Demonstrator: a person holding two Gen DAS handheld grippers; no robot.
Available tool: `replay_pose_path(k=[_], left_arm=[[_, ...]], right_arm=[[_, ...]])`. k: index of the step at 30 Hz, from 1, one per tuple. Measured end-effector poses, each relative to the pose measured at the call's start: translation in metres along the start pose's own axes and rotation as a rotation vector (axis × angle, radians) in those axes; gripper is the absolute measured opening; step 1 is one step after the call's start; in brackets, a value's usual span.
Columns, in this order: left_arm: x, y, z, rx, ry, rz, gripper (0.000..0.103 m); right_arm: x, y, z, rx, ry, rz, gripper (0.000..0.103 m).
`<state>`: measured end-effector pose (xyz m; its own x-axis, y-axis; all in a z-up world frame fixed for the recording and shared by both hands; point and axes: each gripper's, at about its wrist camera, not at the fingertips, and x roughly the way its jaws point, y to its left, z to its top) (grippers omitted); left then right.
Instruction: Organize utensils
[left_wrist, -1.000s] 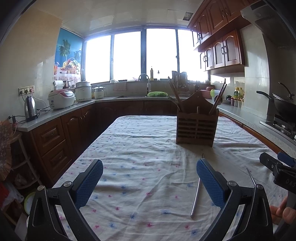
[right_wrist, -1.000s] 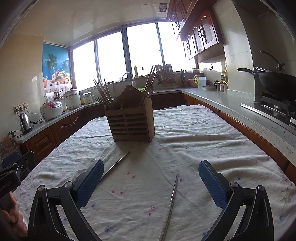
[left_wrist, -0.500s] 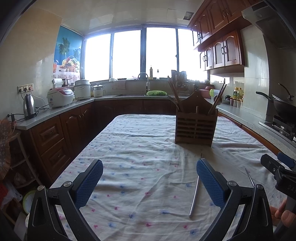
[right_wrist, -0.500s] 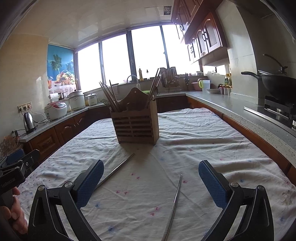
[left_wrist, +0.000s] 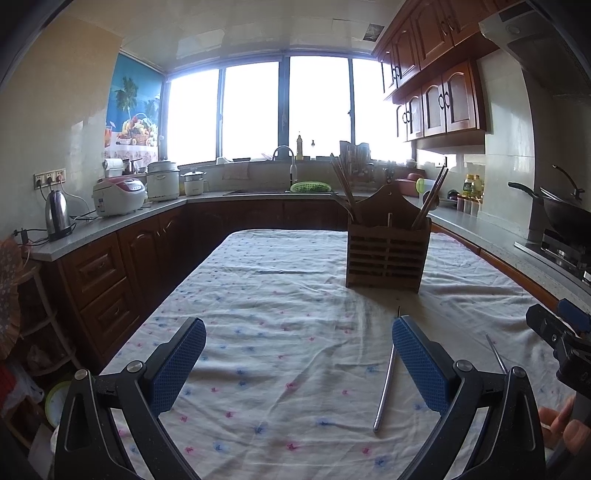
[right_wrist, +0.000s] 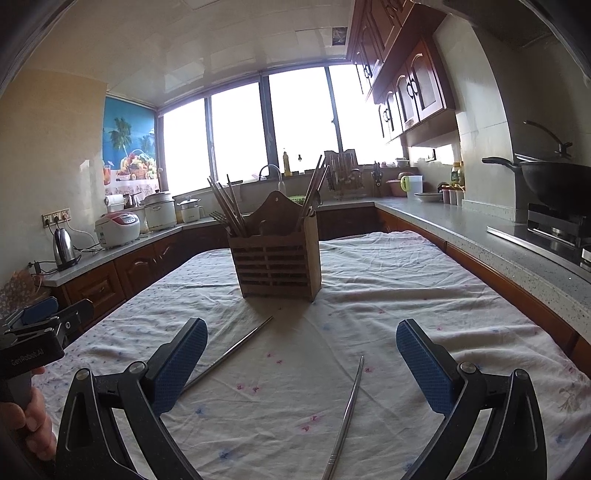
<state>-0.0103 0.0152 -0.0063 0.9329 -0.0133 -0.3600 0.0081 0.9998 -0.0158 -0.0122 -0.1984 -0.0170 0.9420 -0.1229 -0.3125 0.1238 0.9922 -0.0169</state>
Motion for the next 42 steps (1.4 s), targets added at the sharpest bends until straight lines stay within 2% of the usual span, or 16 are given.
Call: replay_pose_path(k=[42], left_arm=[[-0.007, -0.01, -0.003, 0.0, 0.0, 0.007, 0.102]], right_arm=[[-0.017, 0.008, 0.003, -0.053, -0.076, 0.017, 0.103]])
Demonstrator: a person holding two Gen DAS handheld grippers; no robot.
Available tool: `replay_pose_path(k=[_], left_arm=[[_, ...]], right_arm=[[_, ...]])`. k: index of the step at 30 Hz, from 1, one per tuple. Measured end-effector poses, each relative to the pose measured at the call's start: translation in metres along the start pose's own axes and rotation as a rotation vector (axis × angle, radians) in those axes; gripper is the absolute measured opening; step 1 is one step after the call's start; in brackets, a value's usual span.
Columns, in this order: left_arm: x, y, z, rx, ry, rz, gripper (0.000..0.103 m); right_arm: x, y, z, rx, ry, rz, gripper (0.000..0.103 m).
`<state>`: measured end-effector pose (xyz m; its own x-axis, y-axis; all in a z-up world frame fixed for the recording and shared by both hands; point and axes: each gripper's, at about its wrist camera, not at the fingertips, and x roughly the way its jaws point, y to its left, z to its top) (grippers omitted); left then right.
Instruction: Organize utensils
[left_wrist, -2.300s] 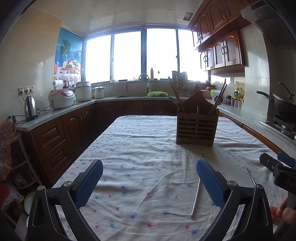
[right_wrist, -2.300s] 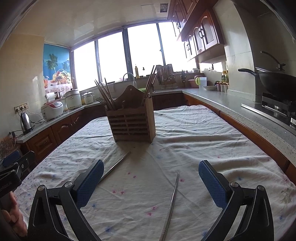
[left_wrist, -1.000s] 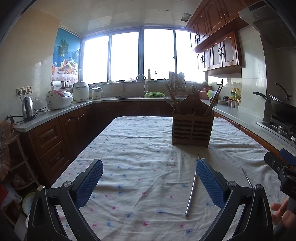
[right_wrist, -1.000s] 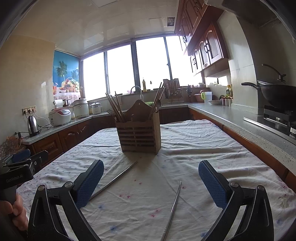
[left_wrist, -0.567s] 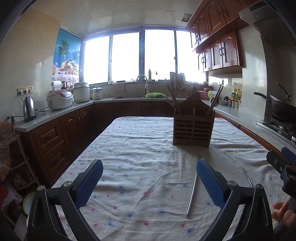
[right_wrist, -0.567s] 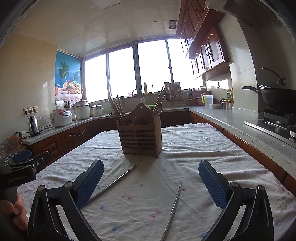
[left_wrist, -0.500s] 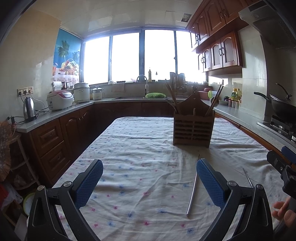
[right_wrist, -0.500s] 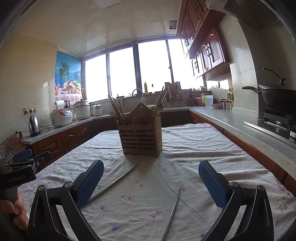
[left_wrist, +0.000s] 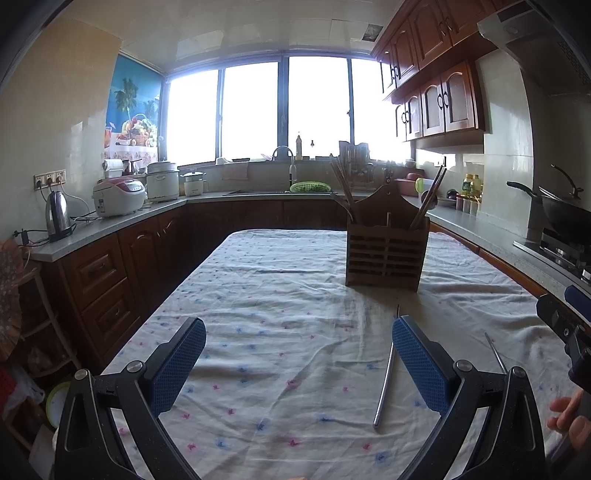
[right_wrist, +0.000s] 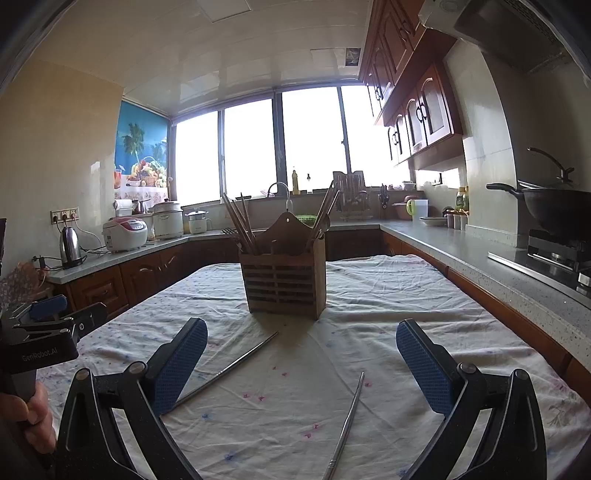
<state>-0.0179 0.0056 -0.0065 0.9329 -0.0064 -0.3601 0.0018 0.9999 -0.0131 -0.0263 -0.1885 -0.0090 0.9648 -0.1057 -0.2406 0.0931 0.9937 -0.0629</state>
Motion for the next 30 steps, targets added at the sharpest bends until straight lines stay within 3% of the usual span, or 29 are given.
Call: replay_pose_path(k=[30], left_arm=[[0.0017, -0.0032, -0.0015, 0.009, 0.013, 0.01, 0.102]], right_arm=[[-0.0012, -0.0011, 0.007, 0.019, 0.007, 0.015, 0.103]])
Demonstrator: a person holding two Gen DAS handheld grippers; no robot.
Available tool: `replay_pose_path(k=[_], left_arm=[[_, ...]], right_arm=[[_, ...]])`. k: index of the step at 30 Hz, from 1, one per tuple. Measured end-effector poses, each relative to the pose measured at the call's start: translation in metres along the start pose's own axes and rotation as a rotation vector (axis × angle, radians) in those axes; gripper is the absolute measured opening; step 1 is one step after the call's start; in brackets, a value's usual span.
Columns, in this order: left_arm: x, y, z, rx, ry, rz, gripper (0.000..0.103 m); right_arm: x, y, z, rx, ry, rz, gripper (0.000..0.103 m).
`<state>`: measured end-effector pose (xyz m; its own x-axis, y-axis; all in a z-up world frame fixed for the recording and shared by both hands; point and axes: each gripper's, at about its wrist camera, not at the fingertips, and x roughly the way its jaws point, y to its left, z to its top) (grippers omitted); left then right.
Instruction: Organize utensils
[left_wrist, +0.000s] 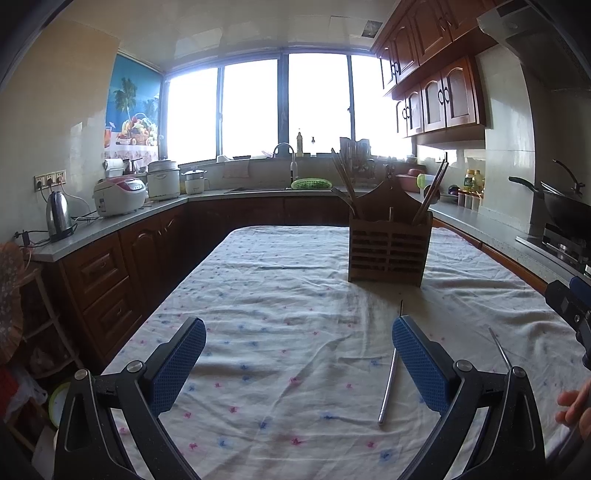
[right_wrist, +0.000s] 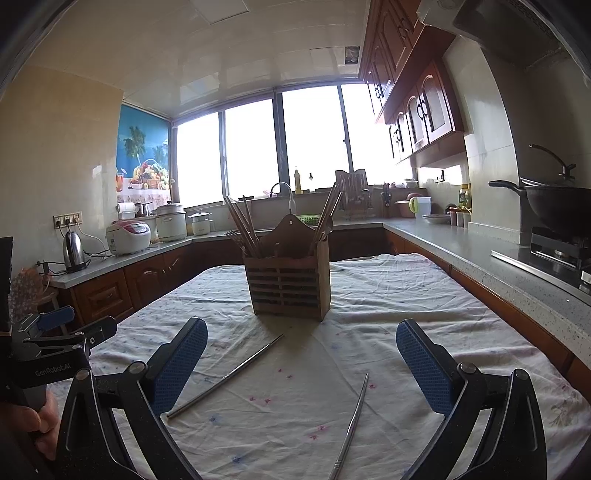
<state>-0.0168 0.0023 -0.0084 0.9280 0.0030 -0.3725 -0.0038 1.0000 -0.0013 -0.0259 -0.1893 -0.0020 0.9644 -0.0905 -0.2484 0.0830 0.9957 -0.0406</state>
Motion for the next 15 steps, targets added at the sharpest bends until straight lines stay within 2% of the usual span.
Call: replay_pose_path(k=[15], left_arm=[[0.0039, -0.0014, 0.003, -0.01, 0.015, -0.009, 0.102]], right_arm=[[0.0066, -0.0007, 0.0006, 0.002, 0.025, 0.001, 0.103]])
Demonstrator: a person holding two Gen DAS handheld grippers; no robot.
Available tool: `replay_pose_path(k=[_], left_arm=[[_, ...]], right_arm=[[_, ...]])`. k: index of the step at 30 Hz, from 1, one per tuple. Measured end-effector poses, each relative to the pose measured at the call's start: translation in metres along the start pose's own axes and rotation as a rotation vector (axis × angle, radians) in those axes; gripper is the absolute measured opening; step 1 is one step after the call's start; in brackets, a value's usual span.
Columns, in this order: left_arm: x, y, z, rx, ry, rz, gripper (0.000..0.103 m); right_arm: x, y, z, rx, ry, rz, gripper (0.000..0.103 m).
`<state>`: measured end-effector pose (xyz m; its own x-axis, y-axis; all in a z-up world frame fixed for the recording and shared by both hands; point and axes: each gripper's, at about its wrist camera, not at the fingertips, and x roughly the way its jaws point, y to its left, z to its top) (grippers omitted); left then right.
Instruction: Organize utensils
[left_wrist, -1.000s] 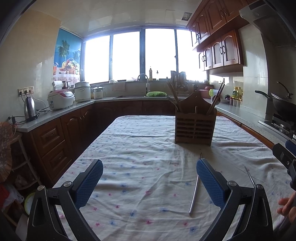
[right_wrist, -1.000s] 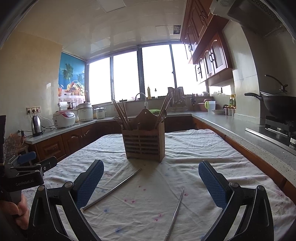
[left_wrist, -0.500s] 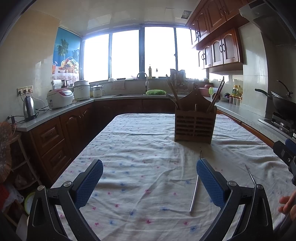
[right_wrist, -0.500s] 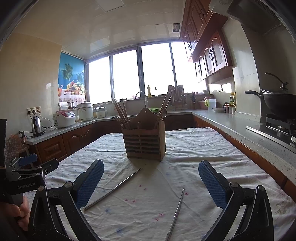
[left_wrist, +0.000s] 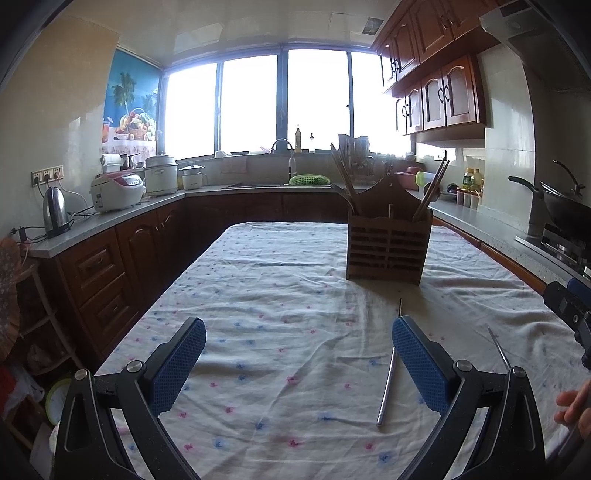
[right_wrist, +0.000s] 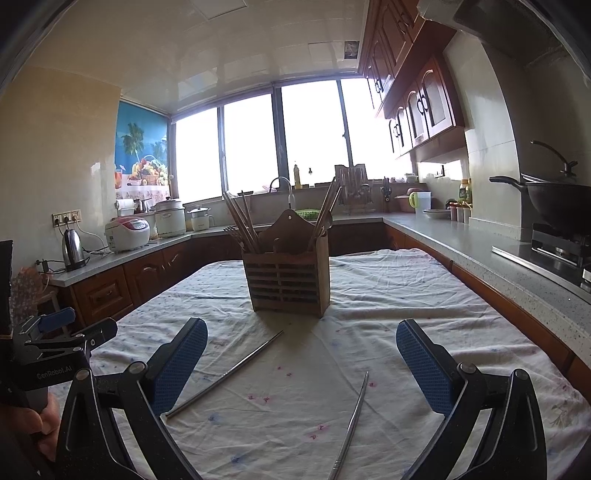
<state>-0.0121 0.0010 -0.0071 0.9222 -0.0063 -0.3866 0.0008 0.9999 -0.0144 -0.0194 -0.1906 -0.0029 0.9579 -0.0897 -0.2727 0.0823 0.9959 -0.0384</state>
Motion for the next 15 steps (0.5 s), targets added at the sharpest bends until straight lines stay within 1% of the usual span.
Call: replay_pose_path(k=[15], left_arm=[[0.004, -0.0066, 0.0044, -0.003, 0.018, -0.019, 0.102]], right_arm=[[0.0056, -0.0034, 0.0029, 0.006, 0.015, -0.014, 0.103]])
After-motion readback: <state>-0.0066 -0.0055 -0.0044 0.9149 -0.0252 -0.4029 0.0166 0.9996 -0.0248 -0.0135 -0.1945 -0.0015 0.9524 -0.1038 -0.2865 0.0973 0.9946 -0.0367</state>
